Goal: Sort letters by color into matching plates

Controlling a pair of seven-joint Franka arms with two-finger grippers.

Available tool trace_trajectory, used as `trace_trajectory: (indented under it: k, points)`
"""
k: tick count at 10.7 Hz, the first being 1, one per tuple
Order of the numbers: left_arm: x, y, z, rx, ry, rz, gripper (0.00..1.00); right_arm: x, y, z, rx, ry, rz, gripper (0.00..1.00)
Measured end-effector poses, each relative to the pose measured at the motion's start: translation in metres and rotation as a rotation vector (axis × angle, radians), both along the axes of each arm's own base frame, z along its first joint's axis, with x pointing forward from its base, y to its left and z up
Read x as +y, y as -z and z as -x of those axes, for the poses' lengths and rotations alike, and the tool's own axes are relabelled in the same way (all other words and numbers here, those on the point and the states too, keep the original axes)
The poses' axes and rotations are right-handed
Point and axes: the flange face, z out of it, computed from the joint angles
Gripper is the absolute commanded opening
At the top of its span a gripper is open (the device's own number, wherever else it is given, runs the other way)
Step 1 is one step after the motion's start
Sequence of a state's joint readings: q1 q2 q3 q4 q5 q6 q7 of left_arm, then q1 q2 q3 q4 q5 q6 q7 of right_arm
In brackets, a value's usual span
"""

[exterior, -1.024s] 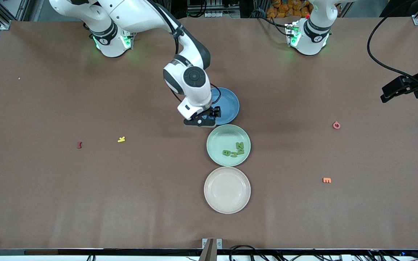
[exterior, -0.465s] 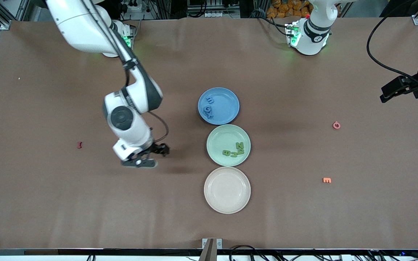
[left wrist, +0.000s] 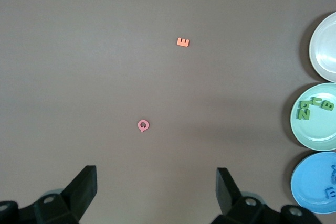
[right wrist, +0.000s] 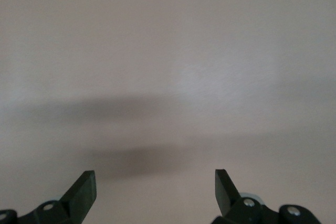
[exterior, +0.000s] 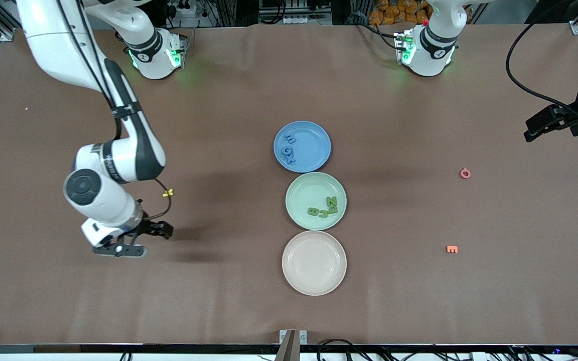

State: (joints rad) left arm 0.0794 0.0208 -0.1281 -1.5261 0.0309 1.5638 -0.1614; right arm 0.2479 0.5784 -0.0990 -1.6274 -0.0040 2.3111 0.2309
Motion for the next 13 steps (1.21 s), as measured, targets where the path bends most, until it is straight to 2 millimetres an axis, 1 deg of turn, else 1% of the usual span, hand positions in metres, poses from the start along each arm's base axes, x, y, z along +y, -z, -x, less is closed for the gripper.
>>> trace_trajectory:
  k: [1, 2, 3, 4, 5, 6, 7, 9, 10, 12, 13]
  points:
    - [0.000, 0.000, 0.000, 0.000, 0.000, 0.000, 1.00, -0.025, -0.005, -0.006, -0.008, -0.009, 0.018, 1.00]
    - [0.000, 0.000, 0.000, 0.000, 0.000, 0.000, 1.00, -0.046, -0.008, -0.009, -0.009, -0.028, 0.040, 1.00]
    - [0.000, 0.000, 0.000, 0.000, 0.000, 0.000, 1.00, -0.067, -0.016, -0.011, -0.005, -0.055, 0.064, 1.00]
    - [0.000, 0.000, 0.000, 0.000, 0.001, 0.000, 1.00, -0.084, -0.033, -0.010, 0.007, -0.090, 0.081, 1.00]
    - [-0.001, 0.000, 0.000, 0.000, 0.001, 0.000, 1.00, -0.098, -0.059, -0.006, 0.021, -0.121, 0.090, 1.00]
    - [-0.001, 0.000, 0.000, 0.000, 0.001, 0.000, 1.00, -0.112, -0.094, 0.001, 0.035, -0.143, 0.088, 1.00]
    - [-0.001, 0.000, 0.000, -0.001, 0.002, 0.000, 1.00, -0.121, -0.128, 0.010, 0.056, -0.152, 0.078, 1.00]
    - [-0.006, -0.002, 0.001, -0.003, 0.011, 0.000, 1.00, -0.128, -0.195, 0.034, 0.107, -0.148, 0.052, 1.00]
    - [-0.011, -0.002, 0.002, -0.003, 0.020, 0.000, 1.00, -0.129, -0.225, 0.048, 0.122, -0.145, 0.040, 1.00]
    - [-0.021, -0.003, 0.003, -0.003, 0.038, 0.000, 1.00, -0.133, -0.271, 0.075, 0.141, -0.140, 0.018, 1.00]
    - [-0.024, -0.003, 0.004, -0.002, 0.043, -0.001, 1.00, -0.135, -0.291, 0.089, 0.147, -0.138, 0.008, 1.00]
